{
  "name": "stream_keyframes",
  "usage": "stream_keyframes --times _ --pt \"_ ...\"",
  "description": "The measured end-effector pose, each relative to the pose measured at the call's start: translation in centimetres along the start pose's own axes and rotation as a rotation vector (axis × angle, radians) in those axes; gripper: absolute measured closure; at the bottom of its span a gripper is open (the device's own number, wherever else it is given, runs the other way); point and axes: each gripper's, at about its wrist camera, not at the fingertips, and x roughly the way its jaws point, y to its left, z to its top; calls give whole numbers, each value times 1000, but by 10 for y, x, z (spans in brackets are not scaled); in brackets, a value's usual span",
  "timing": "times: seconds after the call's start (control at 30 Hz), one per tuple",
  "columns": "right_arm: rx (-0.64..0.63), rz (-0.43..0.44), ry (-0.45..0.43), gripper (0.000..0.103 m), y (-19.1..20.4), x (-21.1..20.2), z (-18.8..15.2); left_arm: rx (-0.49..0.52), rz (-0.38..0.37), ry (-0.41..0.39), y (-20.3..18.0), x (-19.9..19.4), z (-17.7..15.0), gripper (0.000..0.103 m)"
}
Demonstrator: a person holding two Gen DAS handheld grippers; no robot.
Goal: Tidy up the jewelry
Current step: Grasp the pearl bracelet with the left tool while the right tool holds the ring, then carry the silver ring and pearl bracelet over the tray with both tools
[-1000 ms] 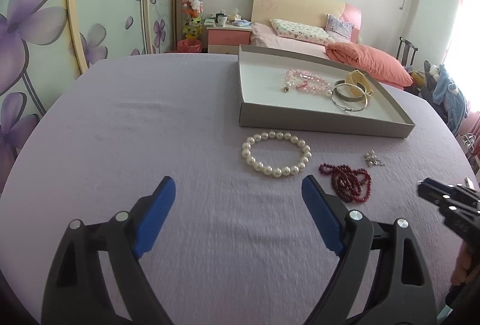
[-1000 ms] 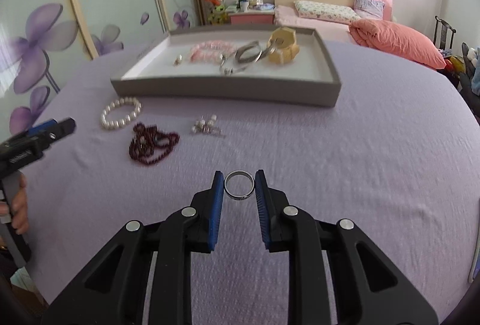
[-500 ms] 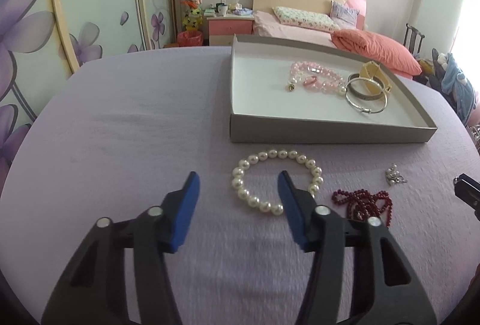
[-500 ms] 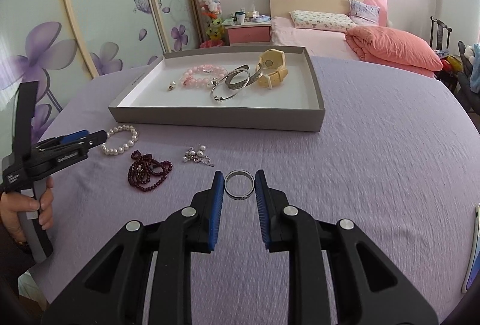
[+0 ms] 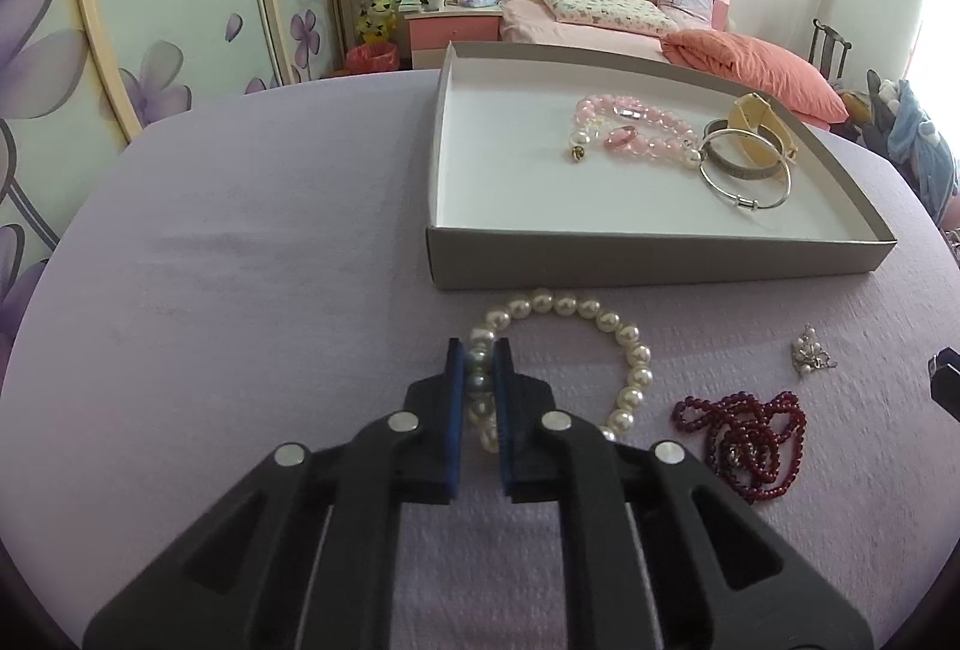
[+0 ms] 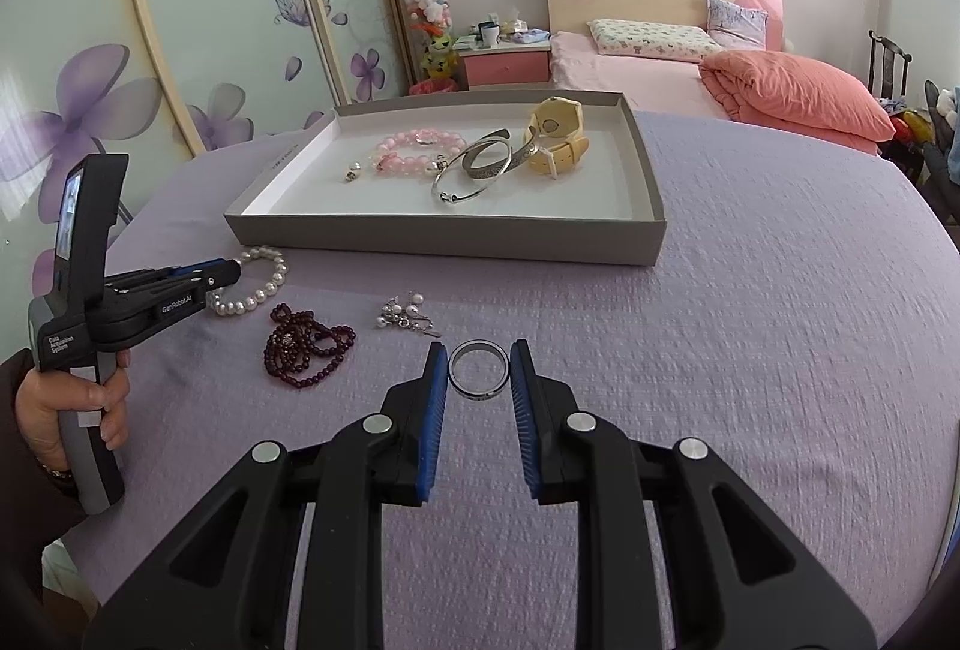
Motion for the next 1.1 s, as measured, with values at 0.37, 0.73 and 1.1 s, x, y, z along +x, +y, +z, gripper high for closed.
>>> stream_keyframes --times 0.37,0.73,1.1 --pt "-8 10 -35 81 7 -12 3 3 -63 -84 -1 -37 -5 94" --pt "-17 15 -60 81 12 -22 6 31 -154 -217 -15 -100 7 94" --pt "-20 18 -73 81 12 -26 6 34 -181 -258 -23 -121 7 94"
